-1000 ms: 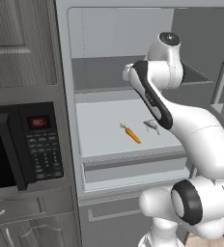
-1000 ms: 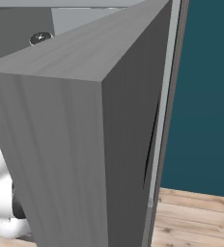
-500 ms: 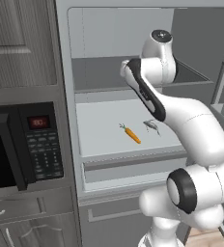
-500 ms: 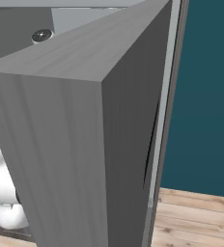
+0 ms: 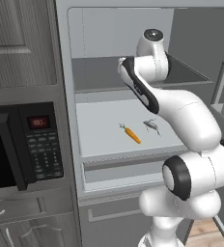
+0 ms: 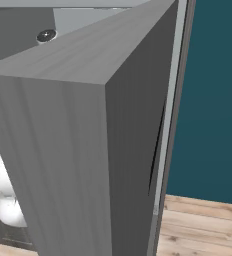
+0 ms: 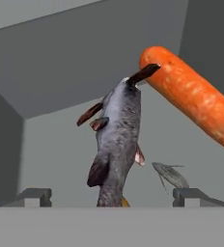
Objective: Place one carrot and one fish in each tupperware on the nearby counter, to pack two identical lunches.
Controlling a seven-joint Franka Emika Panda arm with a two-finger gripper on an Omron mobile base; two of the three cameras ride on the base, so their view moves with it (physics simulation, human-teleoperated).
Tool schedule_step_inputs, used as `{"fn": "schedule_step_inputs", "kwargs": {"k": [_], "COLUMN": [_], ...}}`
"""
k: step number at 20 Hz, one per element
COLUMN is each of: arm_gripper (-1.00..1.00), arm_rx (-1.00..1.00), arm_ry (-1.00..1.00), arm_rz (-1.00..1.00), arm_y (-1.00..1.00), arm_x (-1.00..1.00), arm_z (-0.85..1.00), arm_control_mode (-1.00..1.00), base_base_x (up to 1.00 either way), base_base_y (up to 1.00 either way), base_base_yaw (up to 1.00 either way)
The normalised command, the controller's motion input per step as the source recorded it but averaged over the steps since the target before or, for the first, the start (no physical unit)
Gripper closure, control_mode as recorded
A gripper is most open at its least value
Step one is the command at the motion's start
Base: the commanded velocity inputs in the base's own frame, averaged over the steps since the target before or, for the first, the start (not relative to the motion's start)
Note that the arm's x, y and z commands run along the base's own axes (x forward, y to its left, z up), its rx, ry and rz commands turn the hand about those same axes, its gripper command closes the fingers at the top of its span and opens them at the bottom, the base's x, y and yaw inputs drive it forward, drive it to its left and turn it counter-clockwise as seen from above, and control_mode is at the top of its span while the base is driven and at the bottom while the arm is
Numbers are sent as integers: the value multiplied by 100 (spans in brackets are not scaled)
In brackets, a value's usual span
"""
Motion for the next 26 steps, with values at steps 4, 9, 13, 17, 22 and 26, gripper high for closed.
{"fn": "schedule_step_inputs", "kwargs": {"k": [4,9,13,17,22,26], "arm_gripper": [-100,-100,-100,-100,-100,100], "arm_rx": [0,0,-1,-4,-5,-1], "arm_ry": [0,0,3,9,9,1], "arm_rz": [-5,-4,-2,-2,0,0], "arm_y": [0,-4,-10,-9,-2,0], "arm_x": [35,26,3,0,6,16], "arm_z": [0,0,-16,-46,-53,-16], "arm_control_mode": [-100,-100,-100,-100,-100,-100], "base_base_x": [0,0,0,0,0,0], "base_base_y": [0,0,0,0,0,0], "base_base_yaw": [0,0,0,0,0,0]}}
